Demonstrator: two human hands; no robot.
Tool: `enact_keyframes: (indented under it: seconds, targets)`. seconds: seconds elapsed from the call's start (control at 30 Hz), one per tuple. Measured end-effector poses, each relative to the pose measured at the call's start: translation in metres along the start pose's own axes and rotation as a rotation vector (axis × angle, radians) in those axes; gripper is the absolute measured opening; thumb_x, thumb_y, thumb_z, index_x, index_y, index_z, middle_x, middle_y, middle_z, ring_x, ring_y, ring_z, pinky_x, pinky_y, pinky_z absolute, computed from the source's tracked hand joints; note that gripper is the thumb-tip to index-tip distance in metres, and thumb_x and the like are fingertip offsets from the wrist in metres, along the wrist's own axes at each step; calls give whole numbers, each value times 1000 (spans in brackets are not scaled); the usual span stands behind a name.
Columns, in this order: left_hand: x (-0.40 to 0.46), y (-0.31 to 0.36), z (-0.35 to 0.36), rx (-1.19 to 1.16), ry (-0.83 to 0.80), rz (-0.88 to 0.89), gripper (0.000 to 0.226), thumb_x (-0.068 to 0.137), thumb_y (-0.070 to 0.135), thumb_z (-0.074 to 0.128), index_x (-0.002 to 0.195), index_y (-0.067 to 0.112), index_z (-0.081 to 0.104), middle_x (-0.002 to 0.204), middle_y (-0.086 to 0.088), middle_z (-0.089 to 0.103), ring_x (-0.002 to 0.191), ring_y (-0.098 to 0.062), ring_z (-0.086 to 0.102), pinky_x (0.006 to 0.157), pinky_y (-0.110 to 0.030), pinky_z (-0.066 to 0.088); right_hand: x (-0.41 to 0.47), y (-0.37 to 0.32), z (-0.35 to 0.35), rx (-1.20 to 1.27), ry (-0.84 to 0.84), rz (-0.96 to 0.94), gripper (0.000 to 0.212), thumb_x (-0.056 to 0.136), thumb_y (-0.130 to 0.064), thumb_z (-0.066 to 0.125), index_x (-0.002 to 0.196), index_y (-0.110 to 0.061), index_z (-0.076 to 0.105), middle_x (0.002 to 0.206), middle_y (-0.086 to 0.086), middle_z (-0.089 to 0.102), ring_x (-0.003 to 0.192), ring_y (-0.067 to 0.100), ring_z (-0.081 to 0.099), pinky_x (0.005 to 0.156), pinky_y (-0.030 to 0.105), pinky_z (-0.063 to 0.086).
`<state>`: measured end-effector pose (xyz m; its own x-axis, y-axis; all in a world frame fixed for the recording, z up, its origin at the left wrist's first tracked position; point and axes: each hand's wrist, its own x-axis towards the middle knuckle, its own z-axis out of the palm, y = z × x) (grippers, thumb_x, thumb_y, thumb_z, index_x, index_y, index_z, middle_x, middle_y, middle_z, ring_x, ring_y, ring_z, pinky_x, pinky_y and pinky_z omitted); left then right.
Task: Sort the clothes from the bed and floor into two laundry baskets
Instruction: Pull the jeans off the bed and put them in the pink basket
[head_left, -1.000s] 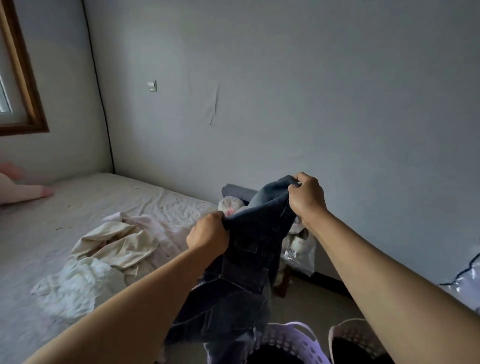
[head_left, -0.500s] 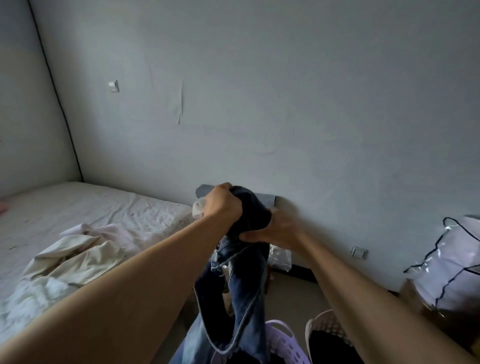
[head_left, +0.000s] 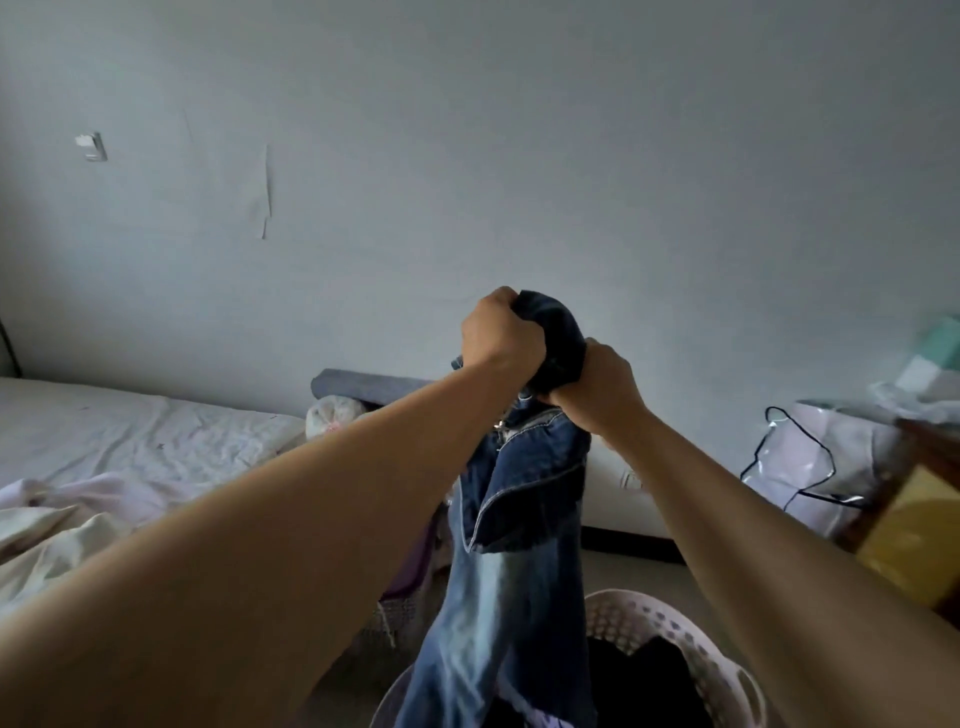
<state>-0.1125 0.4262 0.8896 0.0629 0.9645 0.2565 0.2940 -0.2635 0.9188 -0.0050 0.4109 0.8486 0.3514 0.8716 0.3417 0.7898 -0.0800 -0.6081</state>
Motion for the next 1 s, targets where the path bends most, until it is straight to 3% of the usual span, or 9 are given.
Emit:
enact_keyframes:
  seconds: [0.1, 0.33, 0.5, 0.6, 0.7, 0.77, 0.9, 1.0]
  targets:
    - [2, 1, 1, -19, -37, 36, 39, 85, -2, 49, 120, 12, 59, 112, -16, 65, 104, -33, 61, 88, -38, 55, 0, 1, -6, -24, 39, -2, 37, 74, -12, 73, 105, 0, 58, 105, 14, 63, 98, 31, 59, 69, 27, 37]
    - [-3, -40, -3, -13, -113, 5, 33, 84, -3, 50, 114, 9, 59, 105, -16, 65, 98, -32, 62, 83, -38, 56, -15, 16, 33, -37, -11, 95, 39, 73, -15, 73, 107, -5, 56, 98, 8, 65, 87, 25, 57, 66, 27, 37]
    - [-10, -95, -5, 56, -152, -65, 28, 83, 2, 55, 109, 9, 61, 103, -15, 67, 97, -31, 63, 79, -36, 56, -40, 30, 76, -38, -78, 143, 38, 74, -13, 72, 108, -3, 57, 103, 13, 66, 98, 32, 60, 71, 30, 42]
    - [-14, -132, -1, 99, -185, -123, 31, 82, 5, 60, 112, 10, 63, 106, -13, 68, 99, -29, 64, 85, -40, 56, -58, 41, 106, -42, -132, 166, 24, 74, -6, 70, 96, 3, 64, 97, 20, 69, 93, 36, 63, 72, 36, 47]
    - [-18, -164, 6, 114, -208, -173, 34, 81, 5, 62, 115, 10, 63, 108, -13, 68, 102, -30, 63, 89, -41, 55, -69, 58, 133, -33, -197, 181, 16, 73, -3, 69, 87, 6, 67, 88, 23, 70, 86, 38, 65, 61, 32, 40]
    - [-18, -186, 14, 140, -215, -208, 35, 81, 6, 63, 116, 10, 62, 110, -12, 67, 104, -30, 62, 90, -41, 54, -71, 74, 154, -48, -241, 197, 20, 73, -7, 70, 90, 3, 67, 90, 21, 70, 88, 37, 64, 61, 28, 34]
    - [-15, -223, 29, 171, -260, -256, 35, 81, 6, 64, 116, 11, 61, 110, -9, 66, 102, -26, 62, 86, -32, 54, -73, 102, 185, -84, -278, 194, 34, 75, -9, 69, 107, -2, 62, 105, 17, 68, 98, 36, 62, 74, 33, 44]
    - [-13, -251, 48, 198, -318, -297, 33, 79, 6, 66, 112, 11, 62, 107, -9, 68, 100, -25, 63, 84, -32, 54, -72, 133, 209, -97, -262, 186, 22, 76, -3, 62, 97, 1, 64, 98, 19, 68, 92, 38, 62, 70, 34, 43]
